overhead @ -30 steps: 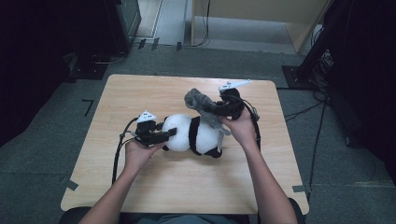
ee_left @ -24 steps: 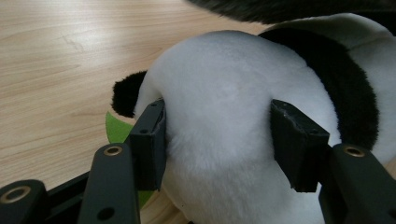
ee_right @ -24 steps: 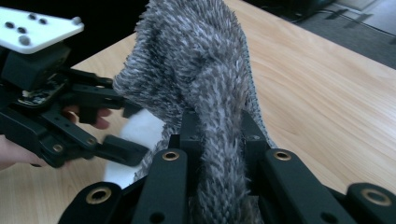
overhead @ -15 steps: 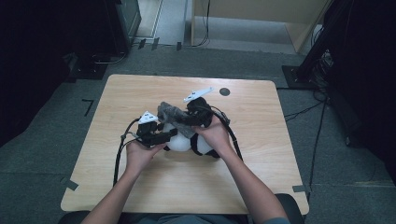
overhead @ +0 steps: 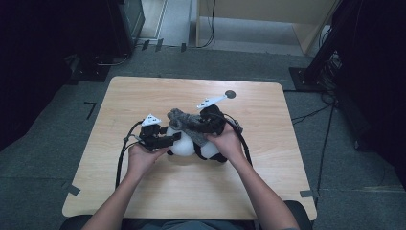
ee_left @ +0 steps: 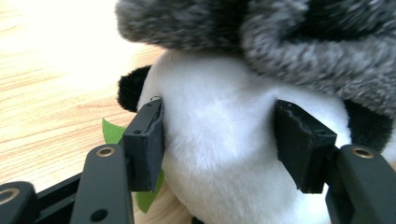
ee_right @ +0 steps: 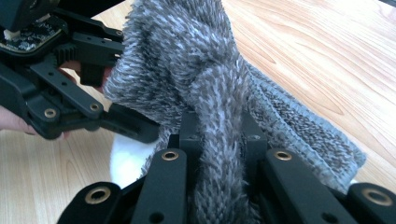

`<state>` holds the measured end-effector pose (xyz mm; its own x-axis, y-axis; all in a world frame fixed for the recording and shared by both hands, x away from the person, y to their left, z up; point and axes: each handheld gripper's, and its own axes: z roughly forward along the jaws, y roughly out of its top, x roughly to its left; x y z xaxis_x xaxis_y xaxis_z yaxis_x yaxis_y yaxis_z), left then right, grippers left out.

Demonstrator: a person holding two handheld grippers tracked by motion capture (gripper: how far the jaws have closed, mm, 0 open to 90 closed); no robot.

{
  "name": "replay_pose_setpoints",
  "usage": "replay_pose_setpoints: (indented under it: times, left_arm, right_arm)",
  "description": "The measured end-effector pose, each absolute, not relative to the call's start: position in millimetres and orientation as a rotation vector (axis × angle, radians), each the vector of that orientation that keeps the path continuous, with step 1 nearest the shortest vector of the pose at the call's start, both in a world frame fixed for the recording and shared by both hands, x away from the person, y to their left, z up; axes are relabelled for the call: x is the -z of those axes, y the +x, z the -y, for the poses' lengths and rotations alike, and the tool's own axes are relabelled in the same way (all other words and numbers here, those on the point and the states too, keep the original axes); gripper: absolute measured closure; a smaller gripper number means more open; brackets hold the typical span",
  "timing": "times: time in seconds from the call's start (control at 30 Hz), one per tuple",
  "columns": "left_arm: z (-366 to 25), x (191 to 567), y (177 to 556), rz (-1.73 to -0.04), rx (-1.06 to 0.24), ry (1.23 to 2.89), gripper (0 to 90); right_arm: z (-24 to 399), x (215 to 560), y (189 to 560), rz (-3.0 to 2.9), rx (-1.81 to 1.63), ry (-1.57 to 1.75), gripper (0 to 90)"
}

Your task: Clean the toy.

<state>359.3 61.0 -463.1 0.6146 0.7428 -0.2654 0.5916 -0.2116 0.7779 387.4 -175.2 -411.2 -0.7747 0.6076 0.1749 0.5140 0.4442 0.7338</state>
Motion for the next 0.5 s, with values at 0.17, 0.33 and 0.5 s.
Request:
replay_pose_setpoints:
  times: [0.17,0.33,0.5]
  left_arm:
    - [-61,463,361,-1.087,-0.19,1.916,32.0]
    - [-60,463,361,-1.097,-0.199,1.92,28.9]
    - [-60,464,362,-1.103,-0.213,1.918,24.6]
  right_arm:
    - [187,408,381,-2.547,-1.226,1.022,77.8]
    - [200,406,375,-2.515,-1.232,1.046,77.8]
    - [213,403,371,-2.484,-1.247,1.077,77.6]
